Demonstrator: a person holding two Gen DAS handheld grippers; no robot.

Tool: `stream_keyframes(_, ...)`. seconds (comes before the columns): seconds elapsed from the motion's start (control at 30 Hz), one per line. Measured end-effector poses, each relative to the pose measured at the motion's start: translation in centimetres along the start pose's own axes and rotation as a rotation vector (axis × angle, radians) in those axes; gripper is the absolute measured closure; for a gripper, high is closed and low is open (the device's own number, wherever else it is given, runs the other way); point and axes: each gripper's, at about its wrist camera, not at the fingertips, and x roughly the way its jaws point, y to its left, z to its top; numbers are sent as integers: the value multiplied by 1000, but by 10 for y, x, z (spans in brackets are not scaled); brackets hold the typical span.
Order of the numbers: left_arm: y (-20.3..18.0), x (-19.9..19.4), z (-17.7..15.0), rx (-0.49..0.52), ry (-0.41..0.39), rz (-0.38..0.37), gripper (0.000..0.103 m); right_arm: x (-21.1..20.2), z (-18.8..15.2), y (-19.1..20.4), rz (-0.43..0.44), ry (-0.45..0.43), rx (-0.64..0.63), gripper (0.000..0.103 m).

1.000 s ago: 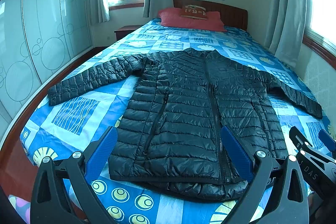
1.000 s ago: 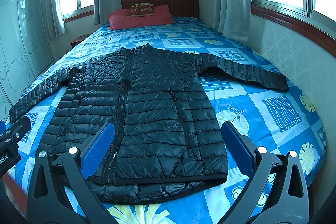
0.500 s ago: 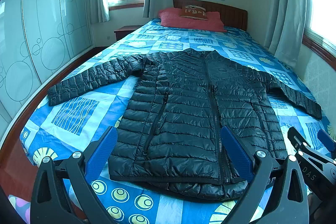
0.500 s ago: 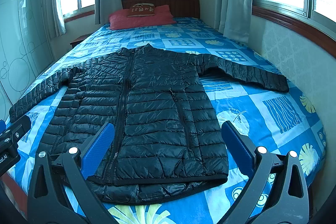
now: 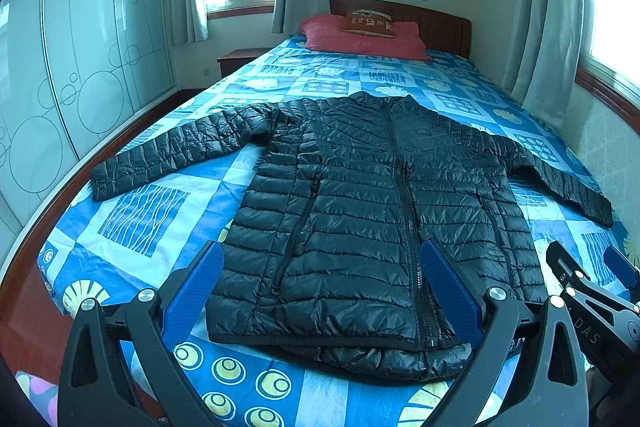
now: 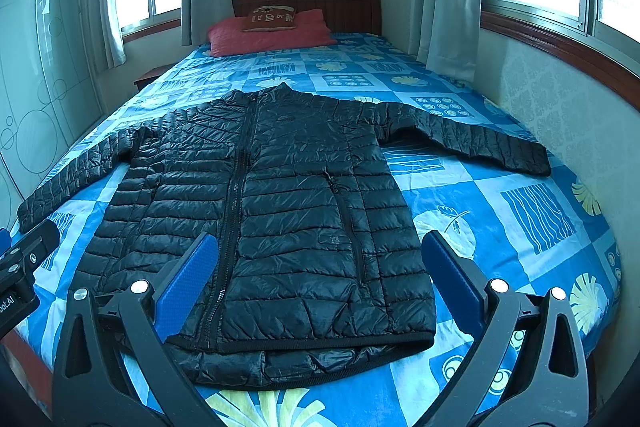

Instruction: Fold large clothes

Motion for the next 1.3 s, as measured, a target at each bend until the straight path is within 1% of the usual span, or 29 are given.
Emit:
stream_keyframes(0.87,0,1,-1,-1,4,-2,5,0,-2,4,3,2,-2,2)
stream_keyframes(1.0,-1,4,-6,-6,13,-5,5,5,-6,12,14,9,-2,2)
stream_keyframes(1.13,1,11,-7,-14,28,-13,5,8,-6,11,20,16,1,2)
stream_keyframes(1.3,15,32,-3,-54,61,-29,5,32,-3,-2,105,60,73,2)
